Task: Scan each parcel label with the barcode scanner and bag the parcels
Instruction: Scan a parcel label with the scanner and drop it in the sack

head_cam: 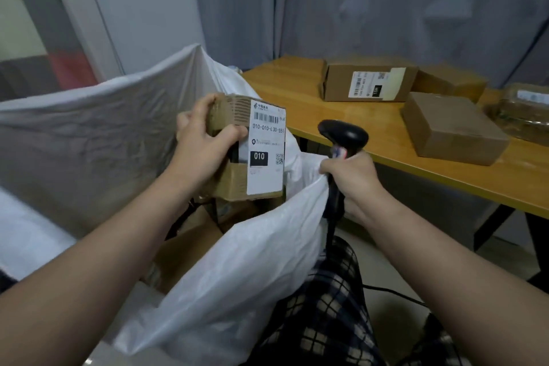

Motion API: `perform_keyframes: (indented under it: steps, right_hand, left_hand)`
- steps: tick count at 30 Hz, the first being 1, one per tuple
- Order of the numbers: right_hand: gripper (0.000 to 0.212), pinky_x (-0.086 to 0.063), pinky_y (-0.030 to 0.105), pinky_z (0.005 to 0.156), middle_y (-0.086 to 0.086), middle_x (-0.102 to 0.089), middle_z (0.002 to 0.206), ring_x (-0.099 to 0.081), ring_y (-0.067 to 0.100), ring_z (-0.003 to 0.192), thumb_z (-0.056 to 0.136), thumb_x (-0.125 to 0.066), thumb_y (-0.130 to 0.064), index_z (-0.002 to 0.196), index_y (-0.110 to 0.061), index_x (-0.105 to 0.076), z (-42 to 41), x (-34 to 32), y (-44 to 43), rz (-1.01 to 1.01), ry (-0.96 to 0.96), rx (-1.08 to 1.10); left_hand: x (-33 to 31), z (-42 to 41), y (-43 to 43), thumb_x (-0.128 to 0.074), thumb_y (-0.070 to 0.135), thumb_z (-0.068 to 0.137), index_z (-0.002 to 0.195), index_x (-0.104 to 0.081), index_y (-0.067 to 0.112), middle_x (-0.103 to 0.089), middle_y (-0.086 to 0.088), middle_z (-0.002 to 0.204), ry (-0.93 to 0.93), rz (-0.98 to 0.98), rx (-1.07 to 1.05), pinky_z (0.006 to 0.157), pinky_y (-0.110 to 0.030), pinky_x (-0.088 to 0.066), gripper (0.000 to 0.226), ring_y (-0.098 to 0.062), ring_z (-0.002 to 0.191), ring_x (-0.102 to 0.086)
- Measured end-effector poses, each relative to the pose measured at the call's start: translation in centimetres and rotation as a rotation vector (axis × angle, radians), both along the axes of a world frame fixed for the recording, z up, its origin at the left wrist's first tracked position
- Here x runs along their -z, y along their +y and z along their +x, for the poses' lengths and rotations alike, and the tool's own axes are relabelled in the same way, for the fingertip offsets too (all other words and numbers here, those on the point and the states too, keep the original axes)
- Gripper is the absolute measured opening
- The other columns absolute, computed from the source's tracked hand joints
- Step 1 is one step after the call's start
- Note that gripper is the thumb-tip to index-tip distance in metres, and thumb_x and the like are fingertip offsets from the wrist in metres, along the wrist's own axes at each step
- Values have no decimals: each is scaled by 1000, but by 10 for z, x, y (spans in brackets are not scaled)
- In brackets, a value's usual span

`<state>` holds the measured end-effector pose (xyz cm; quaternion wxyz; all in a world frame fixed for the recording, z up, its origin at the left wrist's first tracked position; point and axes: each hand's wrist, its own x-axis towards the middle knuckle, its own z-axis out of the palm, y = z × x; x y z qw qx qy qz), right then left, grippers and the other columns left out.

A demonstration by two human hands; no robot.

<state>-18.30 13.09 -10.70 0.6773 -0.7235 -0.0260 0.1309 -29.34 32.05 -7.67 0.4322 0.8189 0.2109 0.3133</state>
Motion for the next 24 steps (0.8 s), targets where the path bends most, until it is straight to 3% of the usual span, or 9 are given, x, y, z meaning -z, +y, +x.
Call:
perform_keyframes:
  steps: [4, 7, 11, 15, 18, 21, 23, 24]
  right_hand:
    - [27, -40, 25, 60, 2, -50, 73, -51, 15, 66, 77, -61, 6, 85, -17, -51, -12, -11, 8, -10, -129, -54]
    - [30, -39, 26, 60, -1, -45, 71, -48, 13, 65, 77, -60, 7, 77, -20, -47, -5, -12, 3, 0, -180, 28]
    - [29, -41, 27, 62, 1, -46, 76, -49, 14, 68, 75, -63, 6, 93, -14, -52, 5, -10, -14, 30, -190, 111]
    - [28, -38, 18, 53, -2, -41, 69, -43, 9, 59, 76, -61, 7, 83, -16, -47, 7, -10, -28, 66, -316, 149]
    - [27, -40, 24, 59, 1, -46, 73, -48, 13, 66, 76, -63, 8, 87, -14, -51, 13, 2, -47, -19, -317, 146]
    - [26, -43, 28, 63, 4, -54, 79, -55, 19, 73, 74, -65, 7, 94, -7, -56, 18, 21, -66, -209, -285, 51]
    - [28, -41, 24, 60, 1, -56, 81, -56, 15, 74, 76, -66, 5, 98, -9, -56, 15, 29, -70, -265, -310, -14]
    - [31, -39, 22, 59, -1, -56, 82, -55, 11, 74, 76, -68, 4, 100, -12, -56, 14, 30, -71, -270, -329, -43]
  left_hand:
    - [16, 14, -8, -67, 46, 83, 137, -37, 49, -34, 0, 127, 215, 47, 145, 99, -30, -34, 61, -17, 114, -40]
    - [25, 23, -10, -69, 62, 65, 127, -43, 52, -45, -4, 130, 375, -29, 244, 96, -39, -48, 68, -24, 110, -55]
    - [34, 24, -1, -68, 51, 76, 136, -38, 48, -36, -3, 122, 626, 165, 225, 97, -37, -43, 67, -24, 106, -48]
    - [29, 36, -5, -66, 48, 79, 141, -36, 46, -33, -4, 116, 635, 259, 198, 103, -41, -40, 69, -31, 117, -44]
    - [27, 47, -5, -67, 57, 75, 141, -36, 46, -34, -4, 127, 783, 330, 289, 105, -46, -39, 74, -30, 122, -41]
    - [34, 48, -6, -65, 72, 69, 139, -45, 38, -42, 5, 143, 932, 356, 506, 108, -43, -38, 81, -21, 128, -43]
    - [36, 51, -12, -47, 65, 88, 130, -58, 27, -55, 2, 134, 947, 388, 560, 107, -39, -39, 58, -21, 121, -51]
    - [35, 54, -15, -37, 62, 92, 119, -65, 18, -62, -3, 124, 903, 406, 549, 102, -38, -42, 58, -22, 111, -57]
